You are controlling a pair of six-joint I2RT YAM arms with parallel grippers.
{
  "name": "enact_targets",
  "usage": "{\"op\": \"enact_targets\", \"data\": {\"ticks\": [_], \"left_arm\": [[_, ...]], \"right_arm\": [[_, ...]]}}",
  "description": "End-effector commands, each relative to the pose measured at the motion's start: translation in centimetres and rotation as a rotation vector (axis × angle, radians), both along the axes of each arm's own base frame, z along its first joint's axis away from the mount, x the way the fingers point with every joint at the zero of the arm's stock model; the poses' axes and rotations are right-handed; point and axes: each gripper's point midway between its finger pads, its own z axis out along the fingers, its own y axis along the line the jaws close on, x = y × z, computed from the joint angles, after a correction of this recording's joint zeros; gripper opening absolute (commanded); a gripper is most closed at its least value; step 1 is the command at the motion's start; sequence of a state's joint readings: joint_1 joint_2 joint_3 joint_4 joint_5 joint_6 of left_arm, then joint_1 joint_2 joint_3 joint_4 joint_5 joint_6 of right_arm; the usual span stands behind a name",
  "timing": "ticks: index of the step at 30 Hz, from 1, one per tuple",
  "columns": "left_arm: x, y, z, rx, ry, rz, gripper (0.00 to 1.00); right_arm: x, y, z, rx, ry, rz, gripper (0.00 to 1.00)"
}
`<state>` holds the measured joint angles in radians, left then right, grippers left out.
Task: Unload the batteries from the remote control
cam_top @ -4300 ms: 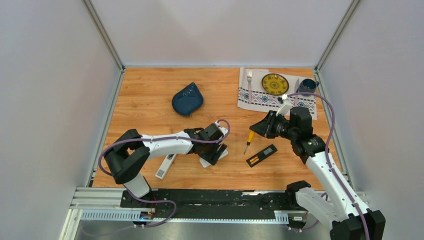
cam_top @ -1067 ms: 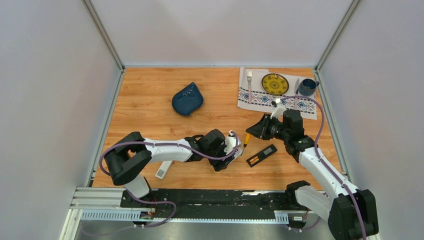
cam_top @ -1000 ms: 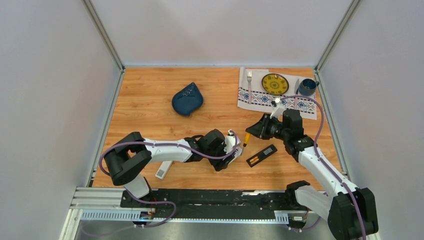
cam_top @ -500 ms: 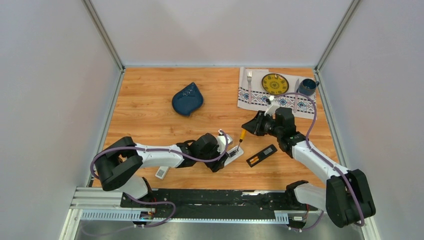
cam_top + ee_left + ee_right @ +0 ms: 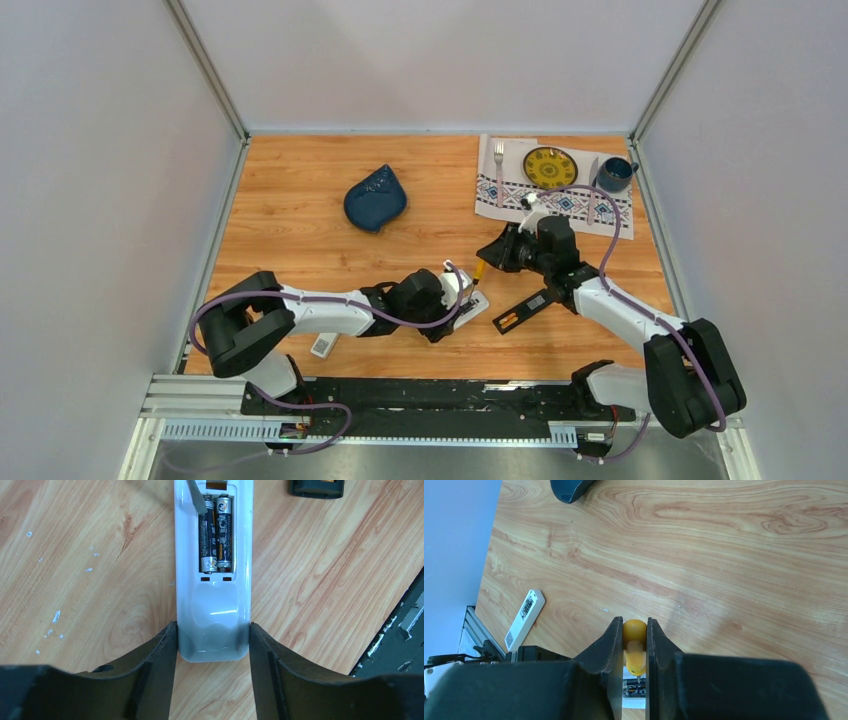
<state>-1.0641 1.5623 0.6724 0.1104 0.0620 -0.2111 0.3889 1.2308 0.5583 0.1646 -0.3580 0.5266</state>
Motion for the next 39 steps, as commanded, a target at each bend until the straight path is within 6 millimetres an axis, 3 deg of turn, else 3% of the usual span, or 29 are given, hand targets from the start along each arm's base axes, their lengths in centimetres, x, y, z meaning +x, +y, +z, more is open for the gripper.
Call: {"op": "enact_targets", "data": {"ticks": [1,4,9,13,39], "left_arm": [[-2.4,2.9,-4.2,0.166,0.095,-0.025,0.47],[-2.8,2.9,-4.5,0.171,0.110,-0.032,0.35],[-3.0,2.8,-4.7,0.174,0.117,-0.037,0.26],[-3.2,3.4,-5.0,0.203,0.128,-0.037,0.24],[-3.4,3.3,-5.2,0.208,0.142,-0.043,0.21]], "right_arm": [[1.5,0.4,2.2,-0.009,-0.109,-0.013,0.00],[1.3,0.6,2.4,-0.039,-0.134,-0.010,0.00],[0.9,0.5,2.3,-0.066,-0.145,-0.013,0.00],[0.6,0.0,2.8,-0.078,-0.166,-0.022,0.00],[0.0,-1.5,0.1,-0.197,-0.143,-0.032,0.00]]}}
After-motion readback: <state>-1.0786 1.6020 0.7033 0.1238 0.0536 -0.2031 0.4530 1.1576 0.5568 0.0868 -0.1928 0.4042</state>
